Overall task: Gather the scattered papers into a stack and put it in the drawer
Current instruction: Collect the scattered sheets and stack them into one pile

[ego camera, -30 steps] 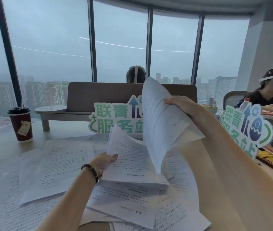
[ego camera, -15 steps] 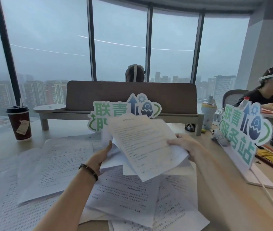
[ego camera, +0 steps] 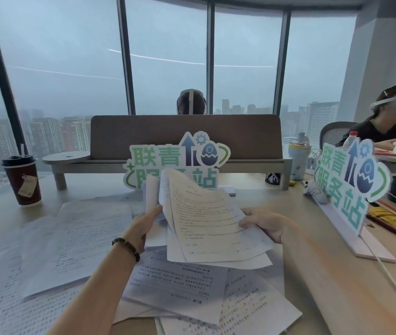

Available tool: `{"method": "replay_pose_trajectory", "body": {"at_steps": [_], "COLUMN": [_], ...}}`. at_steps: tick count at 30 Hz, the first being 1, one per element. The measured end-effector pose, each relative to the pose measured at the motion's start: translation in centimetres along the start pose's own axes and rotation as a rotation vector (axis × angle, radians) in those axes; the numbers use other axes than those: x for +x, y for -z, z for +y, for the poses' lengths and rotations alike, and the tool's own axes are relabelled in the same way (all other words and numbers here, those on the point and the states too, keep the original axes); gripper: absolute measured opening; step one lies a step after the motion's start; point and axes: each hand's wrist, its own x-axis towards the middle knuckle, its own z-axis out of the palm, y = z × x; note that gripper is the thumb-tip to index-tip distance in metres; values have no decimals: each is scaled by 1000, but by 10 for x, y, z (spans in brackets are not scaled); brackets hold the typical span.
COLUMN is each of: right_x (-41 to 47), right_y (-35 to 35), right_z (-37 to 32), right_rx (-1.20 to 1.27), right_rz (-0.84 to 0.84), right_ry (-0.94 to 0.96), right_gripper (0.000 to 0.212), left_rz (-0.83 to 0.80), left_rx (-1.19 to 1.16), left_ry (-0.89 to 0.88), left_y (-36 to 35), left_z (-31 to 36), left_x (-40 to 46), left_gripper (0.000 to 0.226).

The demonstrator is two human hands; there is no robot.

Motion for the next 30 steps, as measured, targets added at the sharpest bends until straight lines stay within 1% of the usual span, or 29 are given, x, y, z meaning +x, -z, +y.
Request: {"method": "replay_pose_trajectory", "body": {"at_steps": [2,3,7,11,14,17,19,22,24,26,27,30], "right_x": [3,5,14,17,19,20,22,25,22,20,19,17], "right_y": [-3,-3,-1,-2,-5,-12,-17,-19,-19,-16,-15,-14], "right_z": [1,2,7,6,7,9,10,11,9,8,8,4], "right_rx": [13,15,-23,62,83,99,69,-3,-21,-9,11,70], "right_rz": [54,84,213,296,296,252,250,278,306,322,323,320], "right_ry": [-16,-14,14,24,36,51,62,67,68,68,68,63], "right_gripper": [27,24,26,23,27,22,23,29,22,14,13,20], "left_rz": [10,7,-49,-91,-129,-134,-132,-135,-131,-120,-115,-116], "left_rx": [-3,-7,14,87,113,115,97,85,83,97,106,135], "left_ry": [2,2,-10,-49,-62,-68,-64,-70,-73,-81,-85,-109], "left_y": [-1,-2,-4,-4,-7,-12,-13,-15,-17,-19,-20,-20], "left_z": [2,2,4,5,4,5,6,7,9,11,12,14], "left_x": [-3,-4,-9,-12,-15,-24,-28,-28,-28,-31,-32,-32], "left_gripper": [45,44,39,42,38,28,24,27,28,26,25,30]}}
